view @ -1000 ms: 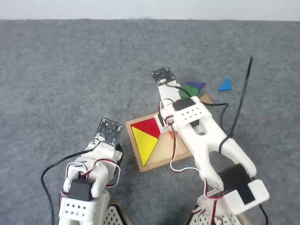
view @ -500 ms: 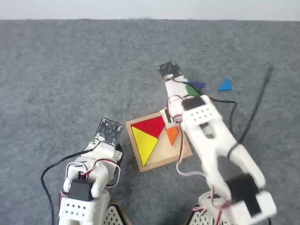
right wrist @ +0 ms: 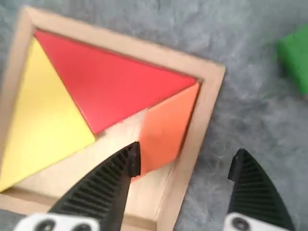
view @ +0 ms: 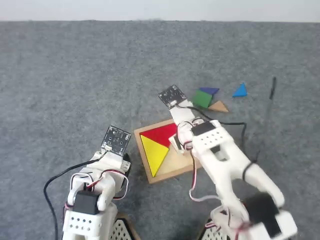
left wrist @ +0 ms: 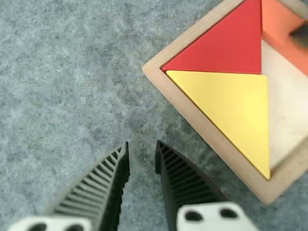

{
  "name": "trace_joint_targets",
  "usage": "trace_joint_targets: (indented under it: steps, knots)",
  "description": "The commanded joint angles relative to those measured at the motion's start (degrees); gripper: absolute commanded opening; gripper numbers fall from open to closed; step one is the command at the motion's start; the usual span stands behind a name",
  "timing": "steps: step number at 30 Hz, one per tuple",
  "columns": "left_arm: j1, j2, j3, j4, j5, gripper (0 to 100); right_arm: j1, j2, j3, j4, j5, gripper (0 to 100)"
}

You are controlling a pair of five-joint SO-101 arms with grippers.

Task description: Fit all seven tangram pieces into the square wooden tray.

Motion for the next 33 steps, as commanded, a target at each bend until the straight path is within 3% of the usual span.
trace_joint_targets:
  steps: [1, 12, 18, 23, 33]
  knots:
    - [0.1, -0.1, -0.4, 0.3, 0.4, 9, 0.1, 3.8, -5.0, -1.2, 1.4, 29.2]
    - [0.1, -0.1, -0.4, 0.3, 0.4, 9, 4.7, 6.5, -7.6, -1.2, 2.9, 29.2]
    - [0.1, -0.1, -0.4, 0.3, 0.4, 9, 7.3, -5.0, -11.8, 3.9, 2.9, 29.2]
    - [0.1, -0.1, -0.4, 0.3, 0.4, 9, 15.1, -10.2, -14.3, 6.5, 0.5, 29.2]
    - [0.1, -0.1, -0.4, 0.3, 0.4, 9, 17.7, 9.8, -35.3, 13.8, -0.8, 29.5]
